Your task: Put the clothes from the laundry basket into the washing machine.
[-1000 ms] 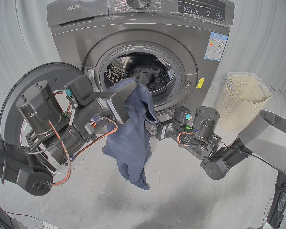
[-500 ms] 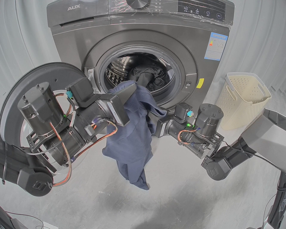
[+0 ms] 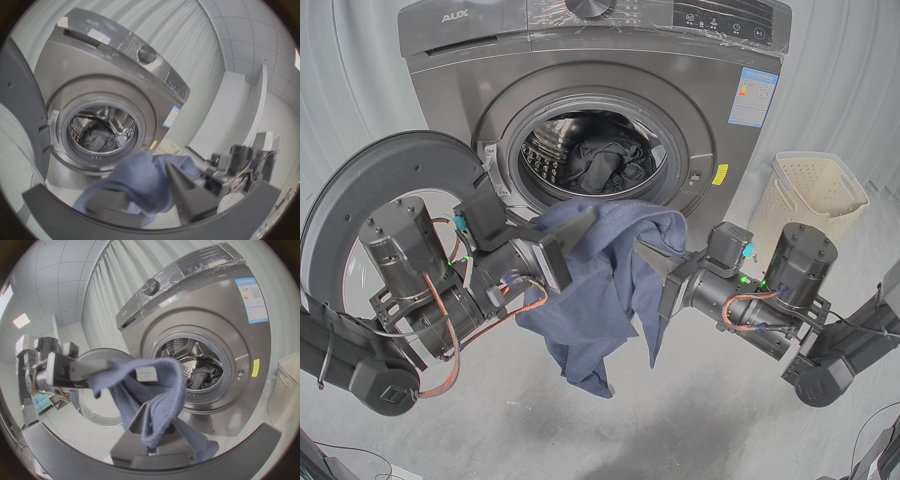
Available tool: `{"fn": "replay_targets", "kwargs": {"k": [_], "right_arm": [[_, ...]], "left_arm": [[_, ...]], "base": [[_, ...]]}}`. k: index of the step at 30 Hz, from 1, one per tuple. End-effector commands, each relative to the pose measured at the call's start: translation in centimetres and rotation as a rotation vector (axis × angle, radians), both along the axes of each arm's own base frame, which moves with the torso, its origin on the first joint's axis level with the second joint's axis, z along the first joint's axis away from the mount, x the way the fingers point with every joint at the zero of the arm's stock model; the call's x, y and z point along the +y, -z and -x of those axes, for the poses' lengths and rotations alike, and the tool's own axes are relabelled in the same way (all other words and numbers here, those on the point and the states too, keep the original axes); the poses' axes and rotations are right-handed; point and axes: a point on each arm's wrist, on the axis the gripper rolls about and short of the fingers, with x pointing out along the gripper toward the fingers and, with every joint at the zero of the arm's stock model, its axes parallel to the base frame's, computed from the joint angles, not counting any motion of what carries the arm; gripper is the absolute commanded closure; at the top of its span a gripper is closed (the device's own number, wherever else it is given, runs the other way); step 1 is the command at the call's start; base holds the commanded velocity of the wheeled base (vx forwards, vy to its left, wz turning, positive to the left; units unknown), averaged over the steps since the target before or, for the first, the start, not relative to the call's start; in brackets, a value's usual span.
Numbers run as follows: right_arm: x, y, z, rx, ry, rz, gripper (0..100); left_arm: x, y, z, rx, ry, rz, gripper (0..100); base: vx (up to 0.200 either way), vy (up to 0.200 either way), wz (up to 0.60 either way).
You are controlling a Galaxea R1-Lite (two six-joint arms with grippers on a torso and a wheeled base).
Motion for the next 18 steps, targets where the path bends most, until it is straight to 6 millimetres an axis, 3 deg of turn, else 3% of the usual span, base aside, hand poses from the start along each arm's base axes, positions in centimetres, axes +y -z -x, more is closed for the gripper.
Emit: {"fn": "replay_targets", "kwargs": {"k": [1,2,4,7,18], "right_arm": [[-1.3,-2.2,2.9,-0.040,-0.039,-0.036,100],[-1.3,-2.2,2.9,-0.040,-0.039,-0.036,100],[-1.2,-2.7,2.8,-0.057,-0.048,-0.050,100],[-0.8,-3.0,2.9,-0.070,-0.060,-0.063,100],[0.1,-3.5,2.1,-0.091,-0.062,-0.083,100]], "left_arm": [[-0.4,3.5,-0.9,0.100,0.006,-0.075,0],[-0.4,3.5,-0.9,0.100,0.006,-0.075,0],[-0.4,5.9,-0.9,0.163,0.008,-0.127,0],[-0.4,7.6,-0.8,0.201,0.025,-0.157,0],[-0.7,12.6,-1.2,0.218,0.042,-0.172,0]], "base": [[0.000,0.000,0.00],[0.000,0.000,0.00],[0.000,0.000,0.00],[0.000,0.000,0.00],[0.000,0.000,0.00]]}}
